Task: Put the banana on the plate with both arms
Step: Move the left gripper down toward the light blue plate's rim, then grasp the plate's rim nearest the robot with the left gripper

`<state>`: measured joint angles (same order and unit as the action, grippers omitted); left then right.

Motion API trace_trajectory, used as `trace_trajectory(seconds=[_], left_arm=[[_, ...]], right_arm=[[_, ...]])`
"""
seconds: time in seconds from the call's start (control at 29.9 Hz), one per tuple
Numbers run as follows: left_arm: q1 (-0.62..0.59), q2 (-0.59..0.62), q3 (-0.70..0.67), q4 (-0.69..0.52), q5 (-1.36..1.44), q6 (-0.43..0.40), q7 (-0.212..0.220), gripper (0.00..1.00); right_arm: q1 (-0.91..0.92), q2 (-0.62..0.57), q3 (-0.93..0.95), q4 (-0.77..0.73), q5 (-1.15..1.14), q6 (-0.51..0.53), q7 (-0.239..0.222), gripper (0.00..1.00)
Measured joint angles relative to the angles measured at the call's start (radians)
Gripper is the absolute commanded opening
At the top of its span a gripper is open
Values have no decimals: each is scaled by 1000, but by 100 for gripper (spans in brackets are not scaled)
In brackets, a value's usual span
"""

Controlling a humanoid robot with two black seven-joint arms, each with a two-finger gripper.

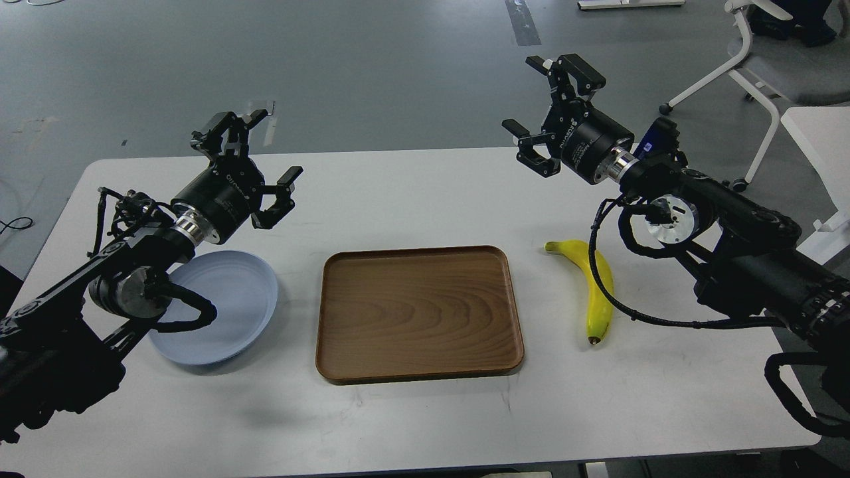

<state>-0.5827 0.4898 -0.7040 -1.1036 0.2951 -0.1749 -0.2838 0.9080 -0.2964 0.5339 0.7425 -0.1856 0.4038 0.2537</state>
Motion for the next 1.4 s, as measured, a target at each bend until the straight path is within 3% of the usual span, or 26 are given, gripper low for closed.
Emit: trace_trajectory(seconds=[0.1, 0.17, 0.37, 0.53, 0.77, 1.07, 1.3, 1.37, 1.4], left_arm=[[0, 40, 4, -42, 246, 111, -69, 98], [6, 88, 19, -95, 450, 204, -90, 98], [43, 289, 201, -182, 917, 398, -99, 98], [51, 393, 372, -108, 993, 522, -115, 95], [99, 455, 531, -20, 996, 598, -120, 94], [181, 417, 552, 54, 990, 628, -119, 94], [185, 339, 554, 159, 978, 624, -154, 92], [186, 334, 555, 164, 977, 623, -158, 78], [186, 333, 555, 166, 976, 622, -159, 56]], right_arm=[[0, -4, 0, 0, 0, -8, 3, 100], [0, -5, 0, 0, 0, -19, 5, 100], [-5, -8, 3, 2, 1, -30, 7, 100], [-8, -9, 5, 2, 2, -30, 9, 100], [-11, 1, 3, 0, 2, -30, 9, 100], [-12, 0, 2, 0, 2, -33, 8, 100], [-19, -7, 3, 1, 2, -33, 8, 100], [-24, -7, 3, 2, 2, -33, 8, 100], [-25, -7, 3, 2, 2, -33, 8, 100]])
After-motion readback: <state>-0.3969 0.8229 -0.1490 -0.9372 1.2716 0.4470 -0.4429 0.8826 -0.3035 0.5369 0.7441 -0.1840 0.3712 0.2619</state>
